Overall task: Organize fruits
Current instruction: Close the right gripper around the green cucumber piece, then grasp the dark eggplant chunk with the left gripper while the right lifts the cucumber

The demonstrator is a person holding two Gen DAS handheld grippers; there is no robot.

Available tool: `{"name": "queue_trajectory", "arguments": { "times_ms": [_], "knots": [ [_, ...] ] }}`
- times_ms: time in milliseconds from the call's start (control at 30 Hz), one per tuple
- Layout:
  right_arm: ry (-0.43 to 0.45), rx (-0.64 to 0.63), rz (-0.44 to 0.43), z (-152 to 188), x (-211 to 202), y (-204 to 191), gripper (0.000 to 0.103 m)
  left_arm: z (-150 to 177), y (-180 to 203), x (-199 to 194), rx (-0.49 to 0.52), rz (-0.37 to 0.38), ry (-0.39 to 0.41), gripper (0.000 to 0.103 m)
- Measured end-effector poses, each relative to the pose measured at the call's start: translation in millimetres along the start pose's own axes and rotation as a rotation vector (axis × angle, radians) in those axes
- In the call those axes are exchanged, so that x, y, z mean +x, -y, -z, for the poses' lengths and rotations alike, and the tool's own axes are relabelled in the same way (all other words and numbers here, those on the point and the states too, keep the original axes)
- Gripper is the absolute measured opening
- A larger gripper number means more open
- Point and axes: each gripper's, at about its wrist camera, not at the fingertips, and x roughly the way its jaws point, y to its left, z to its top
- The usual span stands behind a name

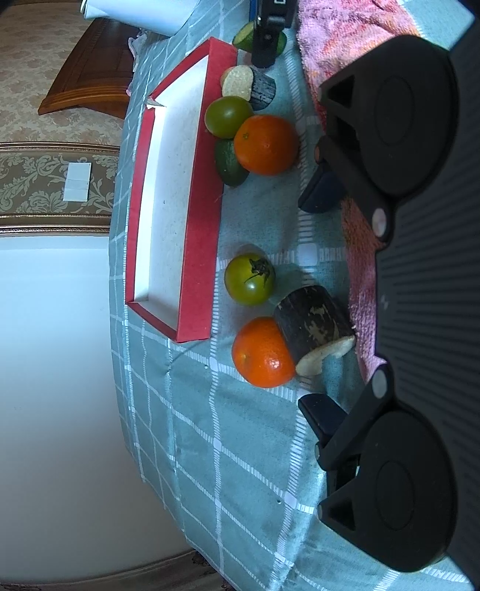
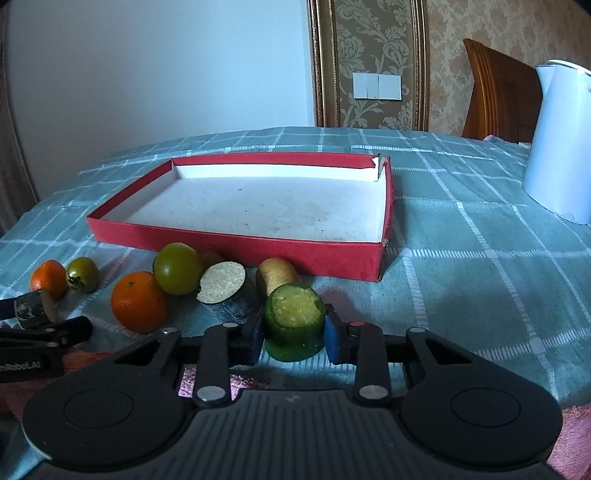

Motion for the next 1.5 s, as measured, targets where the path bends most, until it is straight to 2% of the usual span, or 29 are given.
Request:
{"name": "queue_trajectory", "arguments": {
  "times_ms": [133,233,367,667,1000,1067,1133,1200,1367,1500],
  "knots": [
    [0.005,-0.013,0.007,-1,-1,-2,0.031,1,-4,-4,0.005,0.012,0.004,0.103],
    [0.002,-0.01,0.005,1,-1,-2,0.031,4,-14,-9,0.014,-0.022,0.013,0.103],
    [-0.002,-0.009,-0.003,4,2,-3,0.031,7,-30,-14,-0.025,-0.019,0.013,0.103],
    [0.001,0.011,-0.013,4,-1,0,0.031,5,-27,-8,-0.039,-0.008,-0.013,0.102],
    [-0.003,0.028,-0.023,4,0,2,0.031,9,-24,-13,-0.062,-0.019,0.017,0.083],
    [-0.003,0.031,-0.024,4,0,2,0.031,9,-24,-14,-0.063,-0.009,0.026,0.072],
    [-0.003,0.034,-0.025,4,0,1,0.031,10,-24,-16,-0.057,0.004,0.038,0.053],
    [-0.003,0.035,-0.025,4,0,1,0.031,10,-25,-19,-0.065,0.036,0.043,0.044],
    [0.0,0.045,-0.024,3,-1,2,0.031,13,-23,-21,-0.064,0.037,0.058,0.044],
    [0.011,0.039,-0.016,1,-3,4,0.031,14,-26,-25,-0.088,0.083,0.081,0.044]
  ]
}}
